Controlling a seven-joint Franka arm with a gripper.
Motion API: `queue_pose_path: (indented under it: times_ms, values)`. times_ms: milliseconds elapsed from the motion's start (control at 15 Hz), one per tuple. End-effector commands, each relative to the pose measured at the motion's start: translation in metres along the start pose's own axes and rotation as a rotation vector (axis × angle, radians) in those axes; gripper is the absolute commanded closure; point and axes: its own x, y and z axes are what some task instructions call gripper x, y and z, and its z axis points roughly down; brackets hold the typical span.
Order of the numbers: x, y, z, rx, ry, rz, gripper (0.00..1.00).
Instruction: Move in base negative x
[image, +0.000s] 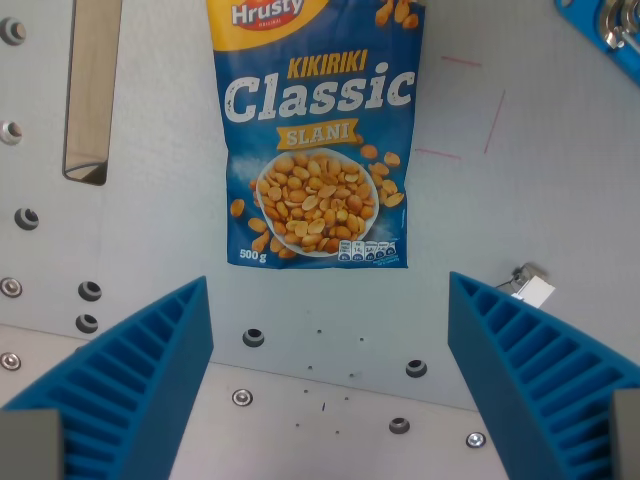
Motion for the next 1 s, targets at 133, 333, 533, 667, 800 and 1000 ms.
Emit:
queue_pose_path:
  times_ms: [133, 333, 533, 667, 800, 1000]
  values:
    - [-0.01, -0.005, -0.001, -0.001, 0.003, 0.0, 0.0]
    - [-0.025, -0.013, -0.001, -0.001, 0.003, 0.0, 0.0]
    - [-0.04, -0.02, 0.001, -0.001, 0.003, 0.0, 0.0]
    - [-0.05, -0.025, 0.002, -0.001, 0.003, 0.0, 0.0]
    - [-0.06, -0.031, 0.003, -0.001, 0.003, 0.0, 0.0]
    - [-0.075, -0.039, 0.006, -0.001, 0.003, 0.0, 0.0]
